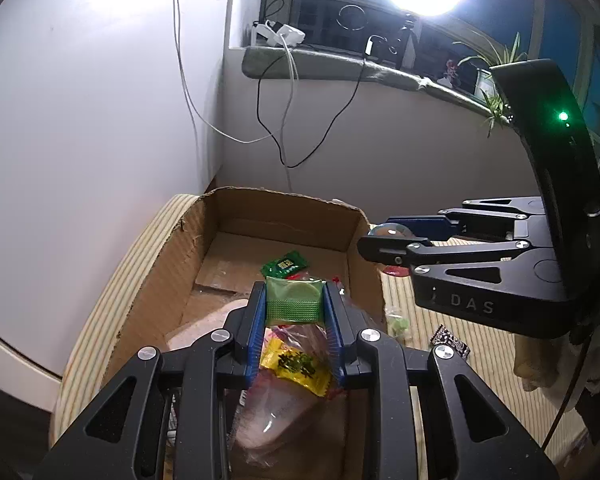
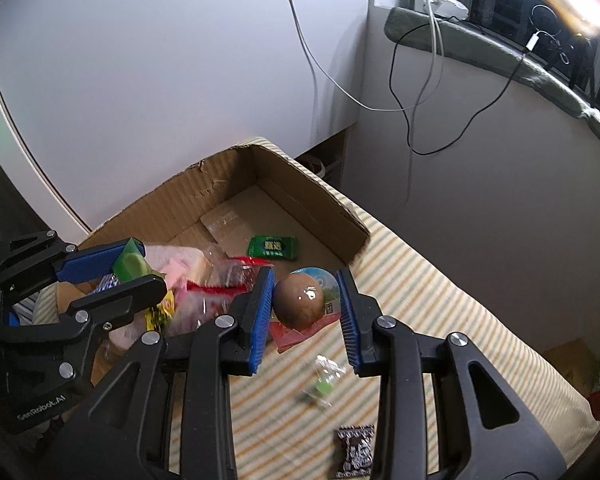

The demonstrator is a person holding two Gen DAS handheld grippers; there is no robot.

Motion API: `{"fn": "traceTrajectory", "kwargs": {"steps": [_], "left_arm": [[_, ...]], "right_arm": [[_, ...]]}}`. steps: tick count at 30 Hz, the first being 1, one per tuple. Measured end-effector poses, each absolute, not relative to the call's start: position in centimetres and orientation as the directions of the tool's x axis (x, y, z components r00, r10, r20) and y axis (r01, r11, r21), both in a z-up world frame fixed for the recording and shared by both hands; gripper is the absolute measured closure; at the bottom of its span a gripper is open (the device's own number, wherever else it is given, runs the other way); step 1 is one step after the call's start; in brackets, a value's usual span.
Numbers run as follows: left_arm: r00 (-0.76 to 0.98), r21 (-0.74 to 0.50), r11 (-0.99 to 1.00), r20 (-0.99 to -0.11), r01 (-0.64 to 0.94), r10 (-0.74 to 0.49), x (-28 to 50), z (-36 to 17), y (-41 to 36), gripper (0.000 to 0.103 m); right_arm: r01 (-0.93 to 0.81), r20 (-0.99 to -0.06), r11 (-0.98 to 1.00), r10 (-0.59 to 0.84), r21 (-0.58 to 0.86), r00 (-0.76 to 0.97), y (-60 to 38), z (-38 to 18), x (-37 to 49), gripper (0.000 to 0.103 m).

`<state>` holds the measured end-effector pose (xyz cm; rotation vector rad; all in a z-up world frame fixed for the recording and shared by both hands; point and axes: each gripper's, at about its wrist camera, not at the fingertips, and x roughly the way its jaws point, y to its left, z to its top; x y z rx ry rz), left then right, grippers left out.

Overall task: Organize snacks
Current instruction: 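Carry the green packet and chocolate ball into the box and release both, then withdraw both grippers from the box toward the clear candy and dark bar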

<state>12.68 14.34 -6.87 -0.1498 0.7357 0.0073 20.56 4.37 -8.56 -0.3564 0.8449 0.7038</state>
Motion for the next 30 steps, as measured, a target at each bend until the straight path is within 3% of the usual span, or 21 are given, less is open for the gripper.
{"fn": "traceTrajectory", "kwargs": {"steps": [18, 20, 22, 30], "left_arm": [[0.733, -0.128, 0.988, -0.68, -0.089, -0.022, 13.0, -7.0, 15.4, 0.075], [0.732, -0.124, 0.988, -0.681, -0.093, -0.017, 13.0, -6.9, 15.3, 0.065], [0.736, -0.121, 0.987, -0.677, -0.104, -0.006, 12.9, -6.8, 15.4, 0.062], [0.743, -0.123, 0.987, -0.669, -0.108, -0.002, 12.3, -6.3, 15.5, 0.062]], "right_arm": [[-0.722, -0.785, 0.692, 0.445, -0.004, 0.431, 6.7, -9.3, 21.2, 0.068], [-0.721, -0.782, 0.692, 0.445, -0.009, 0.436, 6.6, -9.1, 21.1, 0.064], [-0.721, -0.777, 0.693, 0.451, -0.007, 0.44, 6.5, -8.9, 21.0, 0.046], [-0.709, -0.762, 0.706, 0.456, -0.004, 0.459, 5.6, -8.2, 20.6, 0.045]]}}
